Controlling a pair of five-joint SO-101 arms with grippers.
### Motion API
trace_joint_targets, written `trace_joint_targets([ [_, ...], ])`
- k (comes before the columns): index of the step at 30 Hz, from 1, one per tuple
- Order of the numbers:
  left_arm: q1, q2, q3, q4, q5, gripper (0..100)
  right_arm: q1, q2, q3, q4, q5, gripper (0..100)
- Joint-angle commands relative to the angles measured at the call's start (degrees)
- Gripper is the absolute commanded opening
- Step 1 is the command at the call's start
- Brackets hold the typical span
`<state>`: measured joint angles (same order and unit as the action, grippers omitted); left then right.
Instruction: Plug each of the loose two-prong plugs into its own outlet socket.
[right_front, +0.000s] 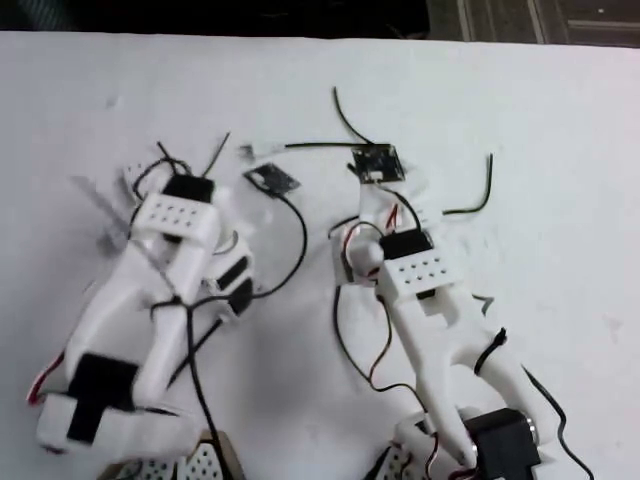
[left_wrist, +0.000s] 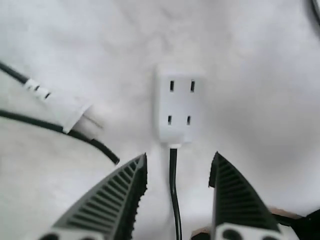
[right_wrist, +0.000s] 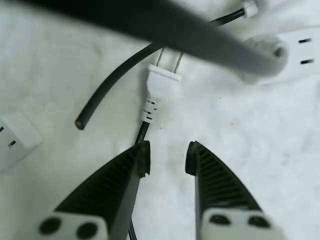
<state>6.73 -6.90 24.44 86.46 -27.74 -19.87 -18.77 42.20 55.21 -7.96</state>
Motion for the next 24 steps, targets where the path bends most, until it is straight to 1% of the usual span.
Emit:
trace_joint_targets([
  [1, -2.15, -7.25, -0.35, 2.64, 0.44, 21, 0.75, -2.24, -0.26, -0.4, 0.18, 12.3],
  [5, -9.63, -13.76, 3.25, 2.2, 0.0, 21, 0.84, -2.24, -0.18, 1.36, 0.7, 12.3],
  [9, -16.13, -23.6, 14.59, -3.78, 0.0, 21, 0.75, -2.24, -0.53, 4.0, 9.93, 12.3],
  [11, -18.59, -29.32, 21.36, -7.12, 0.0, 21, 0.75, -2.24, -0.53, 4.26, 11.69, 12.3],
  [15, -22.64, -40.22, 33.76, -12.4, 0.26, 21, 0.31, -2.24, -1.67, 4.26, 11.52, 12.3],
  [19, -28.0, -48.66, 41.76, -16.88, 0.35, 21, 0.4, -1.89, -5.8, 4.53, 11.34, 12.3],
  [20, -28.97, -50.15, 42.99, -17.32, 0.26, 21, 0.31, -1.71, -6.86, 4.62, 10.37, 12.3],
  [23, -31.52, -53.76, 46.15, -18.99, 0.26, 21, -0.04, -1.63, -9.49, 5.58, 4.4, 12.3],
  [24, -31.96, -54.46, 46.86, -19.34, 0.26, 21, -0.92, -1.63, -10.81, 6.9, 4.22, 12.3],
])
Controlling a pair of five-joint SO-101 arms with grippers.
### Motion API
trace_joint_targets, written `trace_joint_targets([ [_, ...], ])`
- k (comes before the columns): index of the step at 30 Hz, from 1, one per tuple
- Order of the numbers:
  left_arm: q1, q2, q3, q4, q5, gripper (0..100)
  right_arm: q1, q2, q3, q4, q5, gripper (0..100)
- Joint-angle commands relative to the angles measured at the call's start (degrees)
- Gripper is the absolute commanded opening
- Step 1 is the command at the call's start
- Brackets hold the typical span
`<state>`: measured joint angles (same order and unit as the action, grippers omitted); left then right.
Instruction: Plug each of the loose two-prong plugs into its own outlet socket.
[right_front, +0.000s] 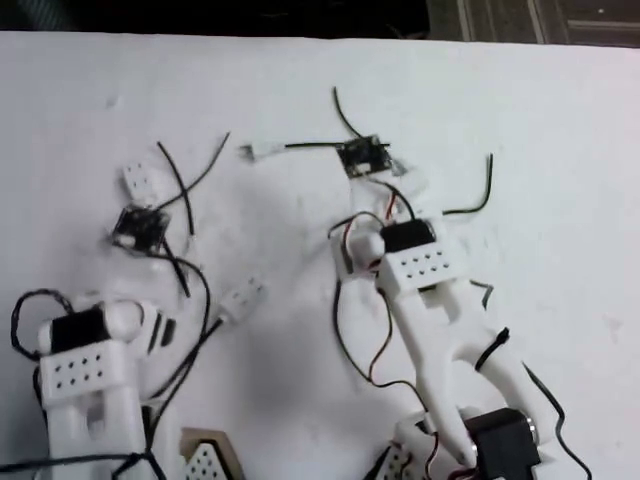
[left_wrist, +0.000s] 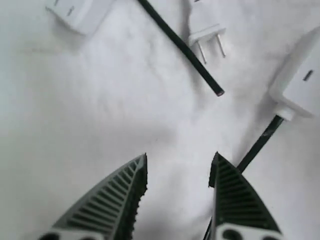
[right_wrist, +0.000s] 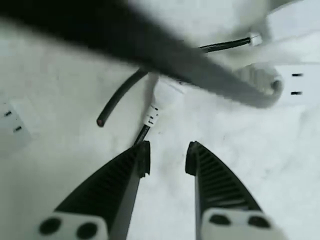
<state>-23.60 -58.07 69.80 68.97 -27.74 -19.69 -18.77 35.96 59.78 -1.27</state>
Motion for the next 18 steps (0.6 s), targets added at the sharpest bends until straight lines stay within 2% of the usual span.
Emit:
trace_joint_targets([
  [1, -2.07, -3.91, 1.85, -1.93, 0.35, 21, -2.07, -1.63, -5.71, 4.0, -2.55, 12.3],
  [4, -2.33, -4.44, 2.2, -1.93, 0.44, 21, -5.14, -1.54, -9.85, 7.6, -3.78, 12.3],
  [7, -2.51, -4.62, 3.08, -2.55, 0.44, 21, -6.55, 1.1, -14.07, 9.8, -10.55, 12.3],
  [10, -2.59, -4.53, 3.43, -2.99, 0.44, 21, -6.29, 8.31, -17.93, 11.38, -14.15, 12.5],
  [18, -2.59, -4.62, 3.6, -3.16, 0.53, 21, -5.14, 28.26, -26.73, 11.38, -15.03, 12.5],
])
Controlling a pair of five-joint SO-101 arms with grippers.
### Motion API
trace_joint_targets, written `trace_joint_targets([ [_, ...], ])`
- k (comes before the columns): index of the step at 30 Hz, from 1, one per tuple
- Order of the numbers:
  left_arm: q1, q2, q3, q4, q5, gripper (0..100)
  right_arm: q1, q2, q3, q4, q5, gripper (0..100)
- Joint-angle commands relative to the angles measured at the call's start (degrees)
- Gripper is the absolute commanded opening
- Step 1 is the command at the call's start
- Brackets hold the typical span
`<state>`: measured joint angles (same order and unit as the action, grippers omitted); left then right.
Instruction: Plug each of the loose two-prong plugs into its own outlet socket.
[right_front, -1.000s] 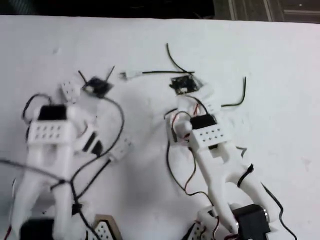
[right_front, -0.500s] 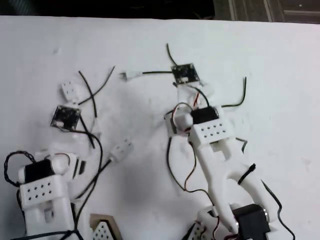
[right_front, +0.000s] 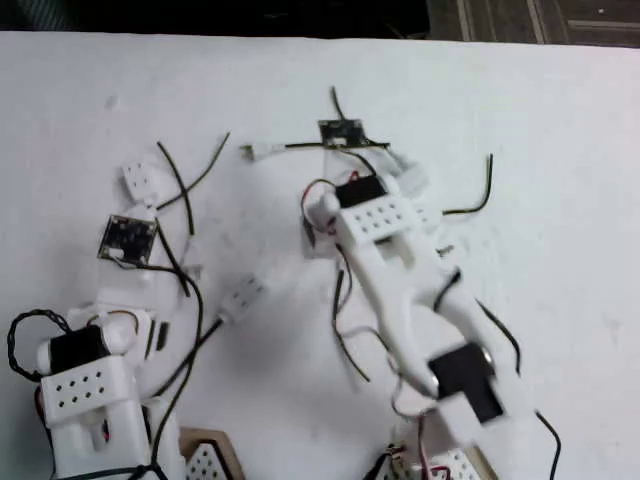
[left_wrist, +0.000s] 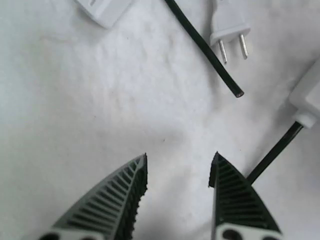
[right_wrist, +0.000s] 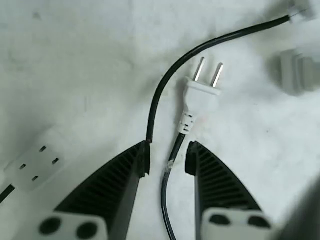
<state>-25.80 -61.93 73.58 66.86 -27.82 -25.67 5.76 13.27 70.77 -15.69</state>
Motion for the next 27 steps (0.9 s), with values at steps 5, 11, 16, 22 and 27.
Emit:
trace_joint_targets([
  [5, -0.4, -0.75, -0.18, -1.05, 0.62, 21, 3.65, 10.77, -7.74, 0.48, -0.7, 12.6],
  [11, -0.4, -0.84, -0.18, -1.05, 0.62, 21, 5.23, 15.25, -8.26, 0.57, -0.62, 12.3],
  [16, -0.4, -0.84, -0.18, -1.05, 0.62, 21, 3.91, 15.87, -8.26, 0.57, 1.05, 3.6],
  [22, -0.4, -0.84, -0.18, -1.05, 0.62, 21, 2.07, 13.14, -8.18, 4.44, 10.64, 1.9],
  [27, -0.4, -0.84, -0.18, -1.05, 0.62, 21, 2.86, 7.16, -8.18, 9.45, 22.51, 1.7],
])
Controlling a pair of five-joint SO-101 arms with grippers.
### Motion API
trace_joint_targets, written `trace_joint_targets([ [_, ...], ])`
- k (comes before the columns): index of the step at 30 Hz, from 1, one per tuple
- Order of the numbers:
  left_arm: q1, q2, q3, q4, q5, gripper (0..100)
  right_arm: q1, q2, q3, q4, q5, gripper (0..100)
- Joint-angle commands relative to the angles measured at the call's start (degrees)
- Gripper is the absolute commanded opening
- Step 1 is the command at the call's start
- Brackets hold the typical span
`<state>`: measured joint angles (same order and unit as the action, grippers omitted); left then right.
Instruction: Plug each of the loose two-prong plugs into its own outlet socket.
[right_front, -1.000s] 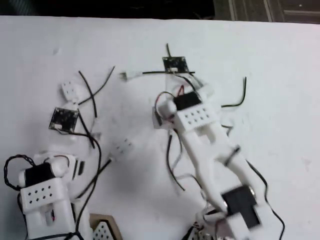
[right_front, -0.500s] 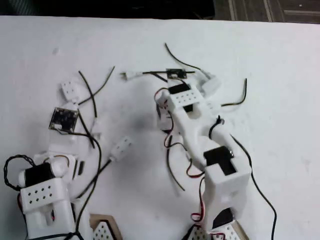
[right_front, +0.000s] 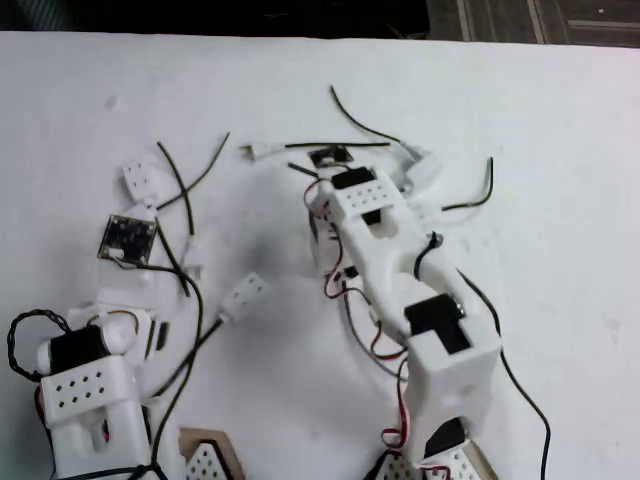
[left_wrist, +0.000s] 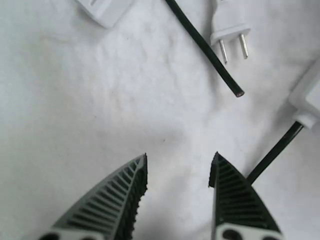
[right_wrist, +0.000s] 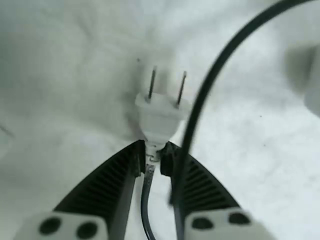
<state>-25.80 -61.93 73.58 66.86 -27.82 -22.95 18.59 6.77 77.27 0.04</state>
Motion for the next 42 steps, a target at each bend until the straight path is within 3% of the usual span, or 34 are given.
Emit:
trace_joint_targets([
  [1, -0.4, -0.84, -0.18, -1.05, 0.62, 21, 0.66, -6.73, -1.67, 4.18, 10.11, 1.7],
  [10, -0.4, -0.84, -0.09, -1.05, 0.62, 21, 6.81, -11.47, -1.67, 14.55, 55.12, 1.7],
  [14, -0.4, -0.84, -0.09, -1.05, 0.62, 21, 10.24, -11.65, -1.58, 17.71, 69.36, 1.7],
  [19, -0.4, -0.84, -0.09, -1.14, 0.62, 21, 12.97, -11.82, -1.58, 18.77, 80.35, 1.7],
  [25, -0.4, -0.84, -0.09, -1.14, 0.62, 21, 13.05, -13.05, -1.58, 18.68, 81.05, 1.7],
  [29, -0.31, -0.84, -0.09, -1.14, 0.62, 21, 11.03, -18.15, -1.58, 18.95, 73.14, 1.7],
  [33, -0.31, -0.84, -0.09, -1.14, 0.62, 21, 6.73, -24.75, -1.58, 20.79, 56.88, 1.7],
  [42, -0.31, -0.84, -0.09, -1.14, 0.62, 21, -0.4, -28.35, 4.04, 19.03, -0.53, 1.8],
])
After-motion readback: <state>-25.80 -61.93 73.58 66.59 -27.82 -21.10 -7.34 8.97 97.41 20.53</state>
